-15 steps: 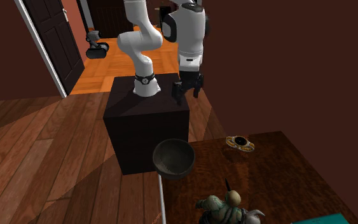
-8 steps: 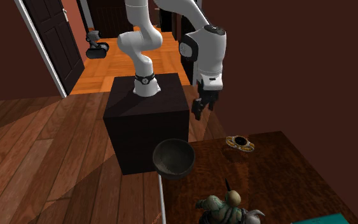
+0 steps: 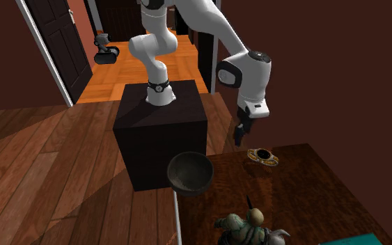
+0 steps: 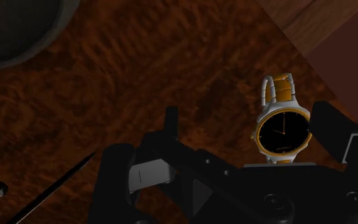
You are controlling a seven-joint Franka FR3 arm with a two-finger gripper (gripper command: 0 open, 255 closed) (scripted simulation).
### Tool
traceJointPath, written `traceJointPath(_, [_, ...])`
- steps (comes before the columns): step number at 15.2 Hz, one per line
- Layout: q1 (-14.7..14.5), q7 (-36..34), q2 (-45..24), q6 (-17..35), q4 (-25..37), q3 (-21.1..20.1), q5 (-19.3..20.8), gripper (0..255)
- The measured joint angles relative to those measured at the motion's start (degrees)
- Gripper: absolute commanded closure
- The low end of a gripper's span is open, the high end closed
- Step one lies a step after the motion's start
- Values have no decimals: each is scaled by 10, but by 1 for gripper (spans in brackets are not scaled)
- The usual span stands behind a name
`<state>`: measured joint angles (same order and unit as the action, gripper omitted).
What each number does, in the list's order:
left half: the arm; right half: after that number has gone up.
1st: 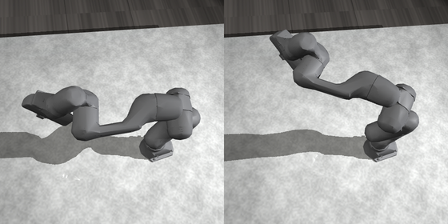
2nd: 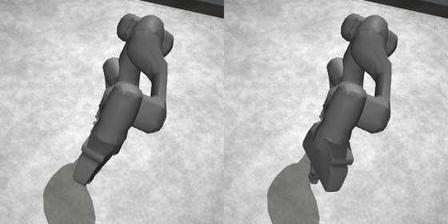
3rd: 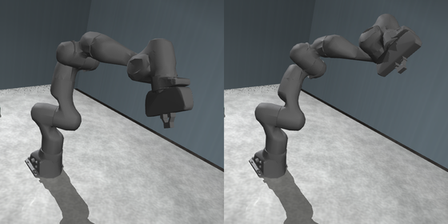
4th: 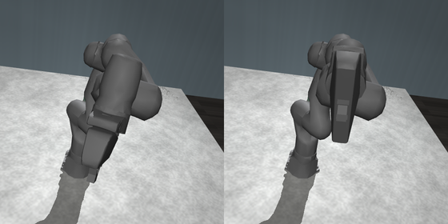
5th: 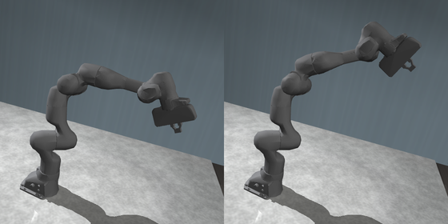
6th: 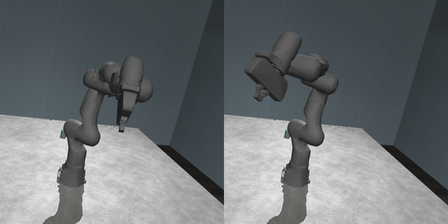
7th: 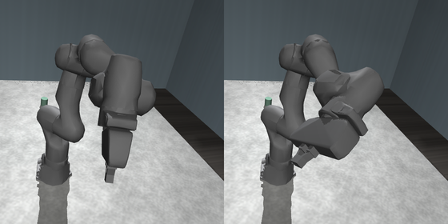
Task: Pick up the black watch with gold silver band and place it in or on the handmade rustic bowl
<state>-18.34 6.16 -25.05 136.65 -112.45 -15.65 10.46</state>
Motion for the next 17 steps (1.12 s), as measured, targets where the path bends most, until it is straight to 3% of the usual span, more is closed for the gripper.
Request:
traceJointPath(10, [-82,8,-202,-18,206,0,50,0])
traceJointPath(17, [-102,10,-259,-4,247,5,62,0])
